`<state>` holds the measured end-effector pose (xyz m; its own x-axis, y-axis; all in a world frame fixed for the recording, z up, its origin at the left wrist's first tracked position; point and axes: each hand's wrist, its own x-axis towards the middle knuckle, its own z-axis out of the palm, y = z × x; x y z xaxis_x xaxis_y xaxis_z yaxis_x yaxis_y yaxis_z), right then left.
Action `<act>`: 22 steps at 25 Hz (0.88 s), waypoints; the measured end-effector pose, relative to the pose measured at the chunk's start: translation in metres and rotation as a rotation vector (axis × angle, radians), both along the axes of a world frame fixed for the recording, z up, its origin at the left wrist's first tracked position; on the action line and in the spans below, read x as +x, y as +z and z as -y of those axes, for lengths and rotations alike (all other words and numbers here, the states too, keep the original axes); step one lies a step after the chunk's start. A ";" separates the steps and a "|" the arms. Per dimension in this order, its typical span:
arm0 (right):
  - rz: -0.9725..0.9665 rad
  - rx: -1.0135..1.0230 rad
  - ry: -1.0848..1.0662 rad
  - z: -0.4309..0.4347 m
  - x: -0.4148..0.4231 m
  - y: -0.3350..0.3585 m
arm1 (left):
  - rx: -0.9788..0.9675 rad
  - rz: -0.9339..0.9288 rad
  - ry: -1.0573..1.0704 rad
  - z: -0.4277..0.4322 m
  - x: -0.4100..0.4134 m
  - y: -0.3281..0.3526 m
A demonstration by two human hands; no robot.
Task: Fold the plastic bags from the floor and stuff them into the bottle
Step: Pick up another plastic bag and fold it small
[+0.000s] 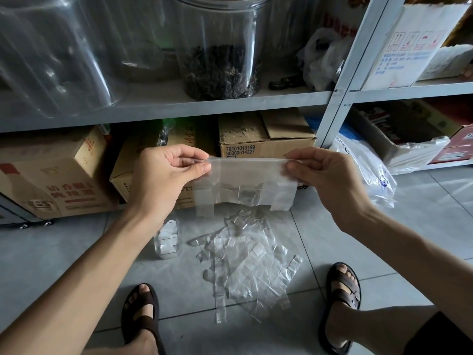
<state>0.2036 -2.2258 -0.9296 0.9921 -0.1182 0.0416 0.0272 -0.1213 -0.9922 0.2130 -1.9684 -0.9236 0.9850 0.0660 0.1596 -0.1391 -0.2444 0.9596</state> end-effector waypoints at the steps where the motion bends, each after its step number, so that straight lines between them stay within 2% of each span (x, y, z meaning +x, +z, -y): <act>1: 0.006 -0.010 0.000 0.001 0.000 0.000 | 0.002 0.003 0.002 0.001 0.000 -0.001; 7: 0.035 -0.064 -0.001 0.004 -0.002 -0.002 | -0.005 0.013 0.025 -0.002 0.001 -0.004; 15: 0.095 -0.242 -0.049 0.011 0.001 -0.007 | 0.222 0.099 0.079 -0.004 0.003 -0.007; 17: 0.086 -0.233 -0.045 0.013 0.004 -0.008 | 0.275 0.105 0.085 -0.005 0.004 -0.007; 22: 0.084 -0.152 0.019 0.009 0.006 -0.009 | 0.153 0.036 0.035 -0.007 0.005 -0.004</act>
<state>0.2091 -2.2352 -0.9382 0.9863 -0.0856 0.1409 0.1133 -0.2686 -0.9566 0.2180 -1.9619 -0.9280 0.9760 0.0724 0.2054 -0.1613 -0.3930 0.9053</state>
